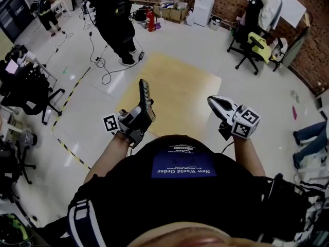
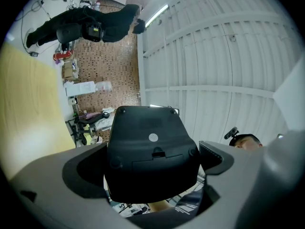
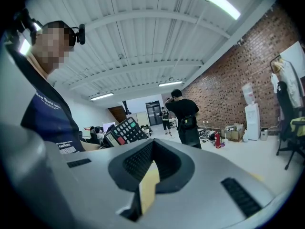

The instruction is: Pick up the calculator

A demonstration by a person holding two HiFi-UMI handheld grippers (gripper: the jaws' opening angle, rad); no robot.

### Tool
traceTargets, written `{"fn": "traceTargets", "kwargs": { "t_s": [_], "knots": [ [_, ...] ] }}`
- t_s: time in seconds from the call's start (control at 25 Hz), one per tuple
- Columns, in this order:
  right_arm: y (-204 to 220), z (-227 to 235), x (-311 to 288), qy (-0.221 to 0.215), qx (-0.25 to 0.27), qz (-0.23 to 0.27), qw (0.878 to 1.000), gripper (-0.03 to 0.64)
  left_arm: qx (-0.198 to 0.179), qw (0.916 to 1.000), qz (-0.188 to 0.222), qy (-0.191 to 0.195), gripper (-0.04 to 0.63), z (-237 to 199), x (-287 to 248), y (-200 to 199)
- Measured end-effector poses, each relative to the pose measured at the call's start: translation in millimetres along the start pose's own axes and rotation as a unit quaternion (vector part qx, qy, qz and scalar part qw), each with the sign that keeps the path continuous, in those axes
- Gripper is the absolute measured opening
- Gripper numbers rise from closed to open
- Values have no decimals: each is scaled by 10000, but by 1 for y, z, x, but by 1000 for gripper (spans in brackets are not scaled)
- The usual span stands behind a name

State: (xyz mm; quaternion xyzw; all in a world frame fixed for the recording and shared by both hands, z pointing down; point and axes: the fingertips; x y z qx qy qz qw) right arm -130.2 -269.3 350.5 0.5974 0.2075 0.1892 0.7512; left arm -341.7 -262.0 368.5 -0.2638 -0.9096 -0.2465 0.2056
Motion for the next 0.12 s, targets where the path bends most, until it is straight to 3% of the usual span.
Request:
{"fn": "traceTargets", "kwargs": {
  "t_s": [0.12],
  "knots": [
    [-2,-3,-2,-36,30,-6,10000,-17,9,10000,10,4,588,0,1,-1]
  ]
}}
Point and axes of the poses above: the fingertips, and each gripper's own axes: x backward along the fingers, z to its right, y out of its underside, and after that the axes turned 1 degree about -z, right-handed
